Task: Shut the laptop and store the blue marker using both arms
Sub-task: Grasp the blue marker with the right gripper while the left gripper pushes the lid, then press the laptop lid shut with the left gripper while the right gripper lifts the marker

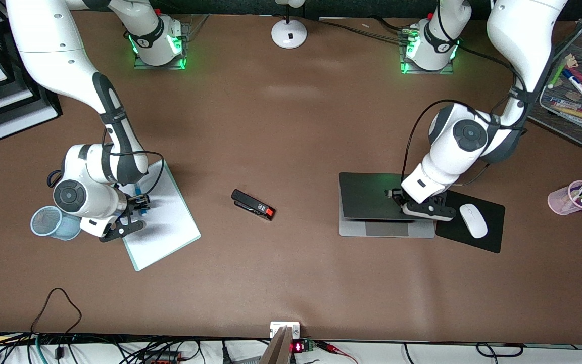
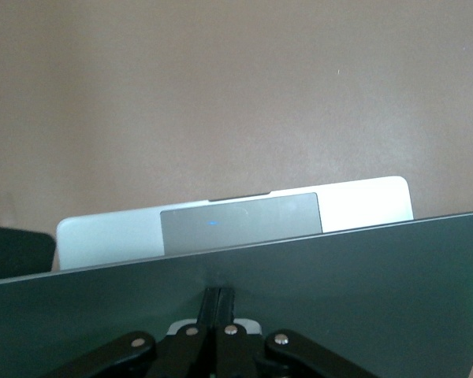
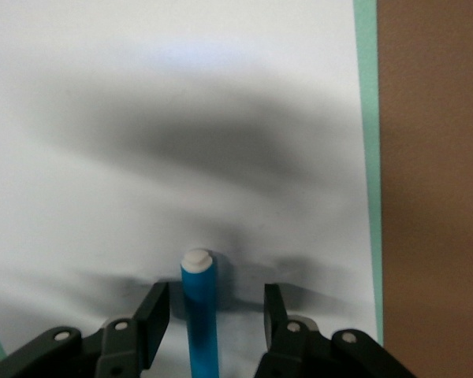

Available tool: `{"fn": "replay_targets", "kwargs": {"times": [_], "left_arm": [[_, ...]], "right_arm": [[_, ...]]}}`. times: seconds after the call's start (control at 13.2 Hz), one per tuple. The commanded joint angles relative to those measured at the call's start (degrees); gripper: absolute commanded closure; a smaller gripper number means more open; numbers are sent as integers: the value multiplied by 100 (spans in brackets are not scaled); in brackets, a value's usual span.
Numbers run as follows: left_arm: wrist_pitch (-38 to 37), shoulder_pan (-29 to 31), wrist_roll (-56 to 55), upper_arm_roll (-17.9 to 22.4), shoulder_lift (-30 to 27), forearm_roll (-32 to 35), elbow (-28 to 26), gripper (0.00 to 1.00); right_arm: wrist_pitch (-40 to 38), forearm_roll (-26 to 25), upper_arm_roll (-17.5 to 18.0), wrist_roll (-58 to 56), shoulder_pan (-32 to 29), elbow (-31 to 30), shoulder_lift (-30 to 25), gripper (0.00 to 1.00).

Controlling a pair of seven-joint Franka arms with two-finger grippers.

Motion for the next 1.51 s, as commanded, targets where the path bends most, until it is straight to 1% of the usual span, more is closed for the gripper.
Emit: {"fn": "replay_targets", "kwargs": {"times": [0.0, 0.08, 0.15, 0.23, 0.38, 0.53, 0.61, 0.68, 0.83, 0.91, 0.98, 1.06, 1.13, 1.44], "left_arm": [[46, -16, -95, 19, 409, 176, 448, 100], [99, -16, -95, 28, 462, 176, 458, 100], [169, -42, -95, 54, 532, 176, 458, 100], [300, -69, -95, 107, 620, 185, 449, 100], [573, -78, -86, 142, 813, 185, 458, 100], [618, -78, -95, 160, 928, 395, 458, 100], [627, -78, -104, 160, 1024, 457, 493, 100], [688, -78, -104, 160, 1095, 475, 519, 100], [811, -78, -104, 212, 1148, 519, 520, 100], [820, -87, -104, 221, 1174, 519, 520, 100], [820, -78, -104, 222, 1227, 519, 520, 100], [829, -78, -104, 222, 1253, 519, 520, 100], [864, -87, -104, 222, 1297, 519, 520, 100], [926, -78, -104, 222, 1315, 528, 520, 100]], "right_arm": [[82, 93, 64, -86, -19, -43, -1, 48], [82, 93, 72, -86, -19, -43, -1, 53], [82, 93, 72, -77, -19, -34, -1, 54], [73, 93, 72, -77, -19, -25, -1, 59], [73, 93, 90, -59, -19, -17, -1, 61], [82, 93, 99, -59, -19, -17, -1, 62], [73, 93, 99, -59, -19, -17, -1, 65], [73, 93, 99, -59, -19, -8, -1, 66], [73, 93, 108, -50, -28, 1, -1, 69], [73, 93, 108, -50, -28, 1, -1, 74], [73, 119, 108, -50, -28, 1, -1, 76], [73, 198, 99, -50, -28, 1, -1, 77], [73, 233, 99, -76, -28, 10, -1, 79], [56, 234, 99, -94, -36, 150, -10, 82]]}}
